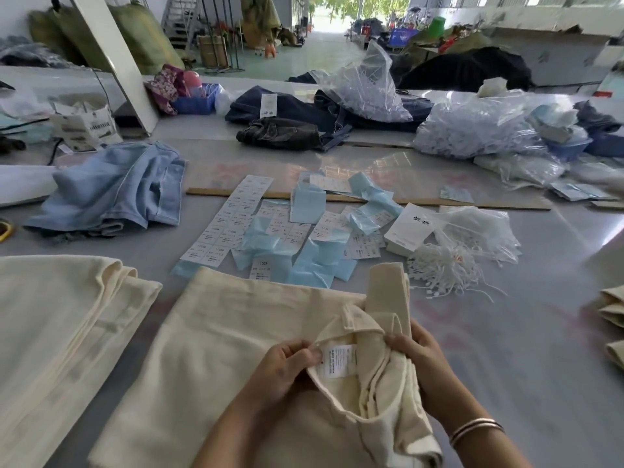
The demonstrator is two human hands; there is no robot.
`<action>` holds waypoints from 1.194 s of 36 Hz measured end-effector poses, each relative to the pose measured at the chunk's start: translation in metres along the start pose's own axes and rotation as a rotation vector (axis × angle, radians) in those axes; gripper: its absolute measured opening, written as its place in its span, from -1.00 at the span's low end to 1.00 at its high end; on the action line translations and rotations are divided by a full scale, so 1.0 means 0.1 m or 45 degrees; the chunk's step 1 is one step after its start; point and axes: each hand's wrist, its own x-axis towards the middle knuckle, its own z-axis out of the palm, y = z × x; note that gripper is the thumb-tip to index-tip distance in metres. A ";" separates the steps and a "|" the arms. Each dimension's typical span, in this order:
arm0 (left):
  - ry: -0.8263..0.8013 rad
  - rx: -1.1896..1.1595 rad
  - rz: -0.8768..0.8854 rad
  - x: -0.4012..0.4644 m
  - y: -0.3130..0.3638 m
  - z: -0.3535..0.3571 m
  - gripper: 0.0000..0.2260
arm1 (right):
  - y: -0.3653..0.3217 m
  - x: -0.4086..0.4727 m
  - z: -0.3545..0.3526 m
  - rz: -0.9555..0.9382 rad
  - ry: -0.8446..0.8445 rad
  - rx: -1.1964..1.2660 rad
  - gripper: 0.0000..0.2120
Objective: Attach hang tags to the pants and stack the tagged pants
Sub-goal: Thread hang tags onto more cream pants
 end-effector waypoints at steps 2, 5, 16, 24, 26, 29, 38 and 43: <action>-0.012 0.016 0.003 -0.01 0.00 0.00 -0.89 | 0.00 0.01 -0.02 -0.001 0.005 0.039 -0.68; -0.002 0.025 0.007 -0.02 0.01 0.01 -0.89 | -0.03 0.01 -0.01 -0.017 0.026 0.068 -0.65; 0.008 0.014 0.022 -0.03 0.00 0.03 -0.82 | -0.02 0.00 -0.01 0.030 0.042 0.085 -0.71; 0.030 0.819 0.463 0.13 0.14 -0.05 -0.68 | -0.36 -0.08 -0.59 0.124 0.297 -0.190 -0.68; 0.138 1.343 0.711 0.22 0.11 -0.13 -0.67 | -0.50 -0.17 -0.85 0.247 0.385 -0.154 -0.75; 0.161 1.930 0.624 0.31 -0.05 -0.18 -0.56 | -0.67 -0.35 -1.16 0.347 0.429 -0.269 -0.70; 0.240 2.123 0.536 0.23 -0.24 -0.07 -0.44 | -0.86 -0.19 -1.52 0.683 0.479 -1.072 -0.76; 0.372 1.796 0.696 0.36 -0.02 -0.12 -0.73 | -0.81 0.19 -1.19 0.075 0.733 -1.653 -0.60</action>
